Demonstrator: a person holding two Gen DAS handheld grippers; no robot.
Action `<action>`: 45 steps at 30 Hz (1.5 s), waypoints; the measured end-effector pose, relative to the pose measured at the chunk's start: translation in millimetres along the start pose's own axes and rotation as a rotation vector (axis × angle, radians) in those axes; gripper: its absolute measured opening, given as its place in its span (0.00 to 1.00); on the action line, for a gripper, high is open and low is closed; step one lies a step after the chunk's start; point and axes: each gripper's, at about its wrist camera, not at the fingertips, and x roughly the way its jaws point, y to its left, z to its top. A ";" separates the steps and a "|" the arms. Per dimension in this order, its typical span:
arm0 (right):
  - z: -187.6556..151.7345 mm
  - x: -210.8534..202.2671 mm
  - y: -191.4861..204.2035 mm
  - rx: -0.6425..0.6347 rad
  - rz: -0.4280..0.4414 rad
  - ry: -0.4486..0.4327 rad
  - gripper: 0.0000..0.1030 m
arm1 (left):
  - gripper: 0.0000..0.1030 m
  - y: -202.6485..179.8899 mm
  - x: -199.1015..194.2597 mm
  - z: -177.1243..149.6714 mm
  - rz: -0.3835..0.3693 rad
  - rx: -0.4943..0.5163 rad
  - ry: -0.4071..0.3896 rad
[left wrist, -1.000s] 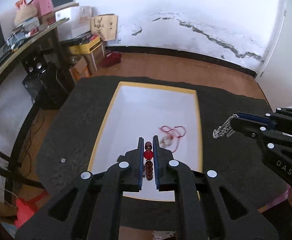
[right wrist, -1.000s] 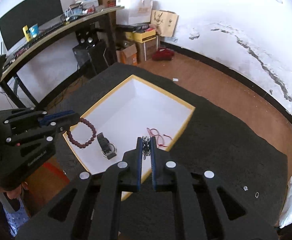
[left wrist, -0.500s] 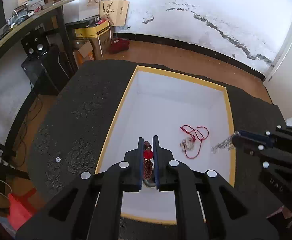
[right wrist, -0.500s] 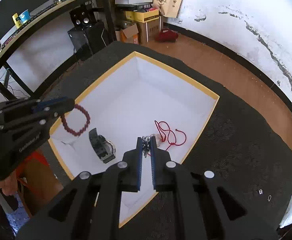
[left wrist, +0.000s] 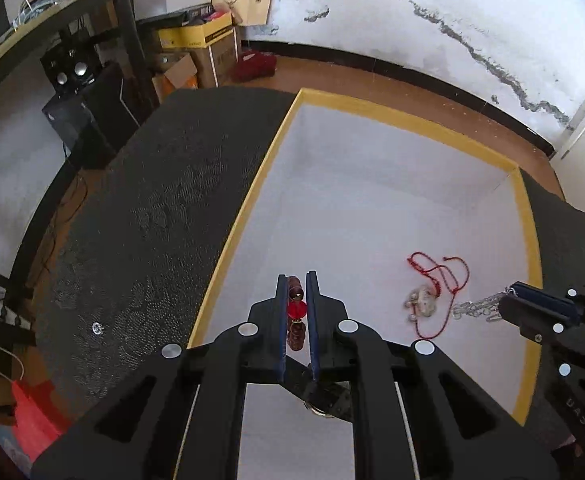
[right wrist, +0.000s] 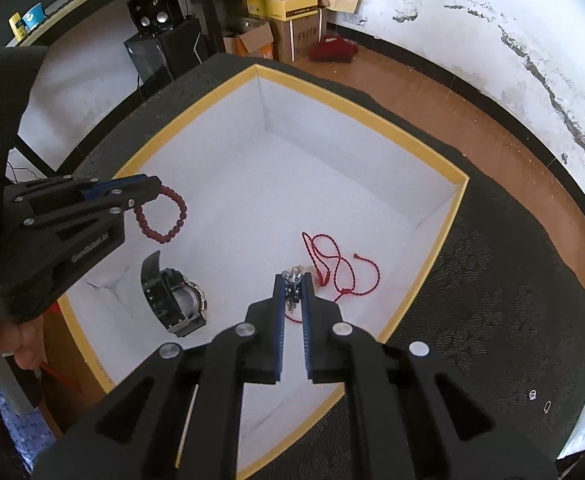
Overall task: Organize jewelry
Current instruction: 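Carry the bracelet in the left tool and chain in the right tool over the box, then open both tools to drop the bracelet and chain into the box, then move both tools back over the rug toward the charm and ring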
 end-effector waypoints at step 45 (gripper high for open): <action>-253.3 -129.3 -167.1 0.313 -0.156 -0.208 0.93 | 0.94 -219.2 -90.5 -96.6 -0.174 0.169 -0.077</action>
